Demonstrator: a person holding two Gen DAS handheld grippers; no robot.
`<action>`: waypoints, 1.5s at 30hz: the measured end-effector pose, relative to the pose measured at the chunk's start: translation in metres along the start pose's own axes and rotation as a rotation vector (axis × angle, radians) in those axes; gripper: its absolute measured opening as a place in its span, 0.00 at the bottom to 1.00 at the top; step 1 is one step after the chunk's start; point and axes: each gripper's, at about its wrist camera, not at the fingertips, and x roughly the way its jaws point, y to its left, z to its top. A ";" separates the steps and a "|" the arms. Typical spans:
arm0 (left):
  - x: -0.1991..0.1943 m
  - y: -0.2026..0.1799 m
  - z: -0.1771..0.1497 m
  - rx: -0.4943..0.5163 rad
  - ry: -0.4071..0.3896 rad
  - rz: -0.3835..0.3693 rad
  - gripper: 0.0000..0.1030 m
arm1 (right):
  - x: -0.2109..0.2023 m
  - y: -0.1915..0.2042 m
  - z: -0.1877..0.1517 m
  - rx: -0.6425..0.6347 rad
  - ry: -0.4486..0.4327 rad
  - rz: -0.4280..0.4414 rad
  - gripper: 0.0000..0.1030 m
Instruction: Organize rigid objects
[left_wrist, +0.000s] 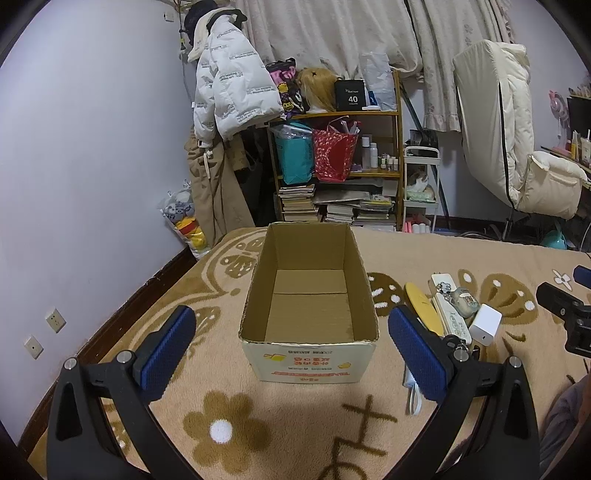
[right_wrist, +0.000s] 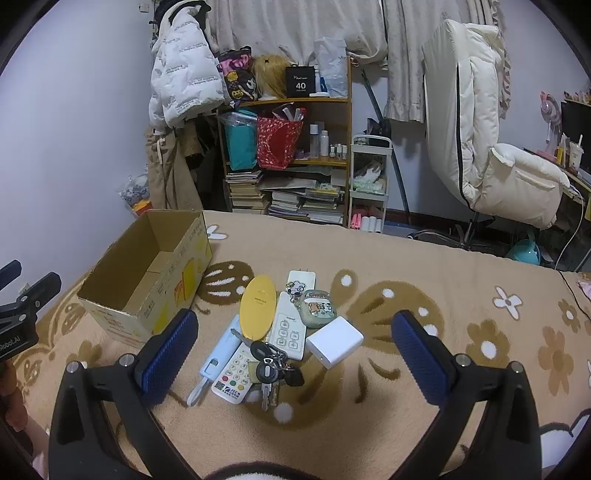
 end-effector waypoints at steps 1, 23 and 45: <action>0.000 0.000 0.000 -0.001 0.001 0.000 1.00 | 0.000 0.000 0.000 0.000 0.000 0.001 1.00; -0.001 -0.004 0.003 0.006 0.007 0.005 1.00 | 0.000 0.000 -0.001 0.003 0.003 0.003 1.00; 0.001 0.001 0.000 0.000 0.011 0.007 1.00 | 0.000 0.000 0.000 0.000 -0.005 0.006 1.00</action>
